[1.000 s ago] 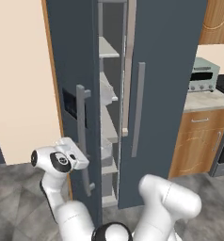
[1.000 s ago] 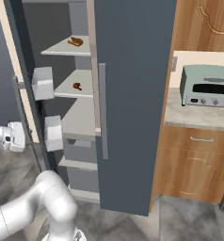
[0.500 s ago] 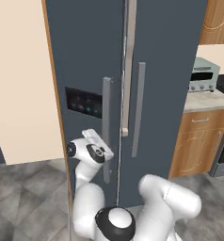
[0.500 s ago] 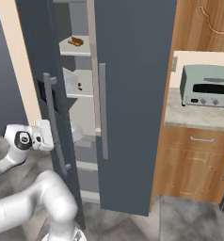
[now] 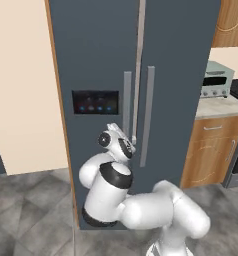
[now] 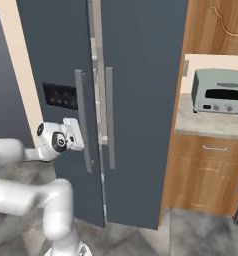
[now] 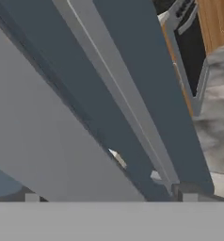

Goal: There's a chicken drumstick in the fridge that needs to be moved to the freezer for freezing. Pick up the chicken drumstick from the fridge, place it on any shelf in the freezer, and close the fridge and freezer doors when done.

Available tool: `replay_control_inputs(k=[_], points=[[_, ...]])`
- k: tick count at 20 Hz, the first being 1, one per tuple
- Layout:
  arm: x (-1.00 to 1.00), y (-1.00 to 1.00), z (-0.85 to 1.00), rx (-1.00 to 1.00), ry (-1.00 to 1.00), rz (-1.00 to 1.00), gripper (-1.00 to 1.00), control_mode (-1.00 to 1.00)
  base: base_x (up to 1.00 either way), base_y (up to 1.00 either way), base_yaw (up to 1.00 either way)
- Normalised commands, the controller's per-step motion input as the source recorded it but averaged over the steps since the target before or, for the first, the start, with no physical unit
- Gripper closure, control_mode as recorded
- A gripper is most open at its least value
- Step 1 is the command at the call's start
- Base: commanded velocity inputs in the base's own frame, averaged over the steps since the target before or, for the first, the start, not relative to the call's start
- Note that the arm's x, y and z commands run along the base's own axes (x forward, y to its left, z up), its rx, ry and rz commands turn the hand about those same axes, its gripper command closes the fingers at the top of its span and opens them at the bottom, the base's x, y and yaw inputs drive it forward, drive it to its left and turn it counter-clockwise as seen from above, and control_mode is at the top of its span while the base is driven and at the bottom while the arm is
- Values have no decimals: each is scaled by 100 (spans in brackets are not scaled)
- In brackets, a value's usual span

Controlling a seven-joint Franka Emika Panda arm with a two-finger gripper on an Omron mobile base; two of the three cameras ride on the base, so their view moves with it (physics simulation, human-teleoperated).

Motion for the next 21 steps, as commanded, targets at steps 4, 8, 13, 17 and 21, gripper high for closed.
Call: replay_control_inputs(k=[4, 8, 13, 17, 21], points=[[90, -80, 0, 17, 0, 6, -100, -100, 0, 0, 0], [89, -58, 0, 13, -1, 7, -100, -100, 0, 0, 0], [74, -49, 0, 11, -5, 6, -100, -100, 0, 0, 0], [40, -54, 5, 12, -15, 7, -100, -100, 0, 0, 0], [19, -31, 37, 8, -6, 1, -100, -100, 0, 0, 0]])
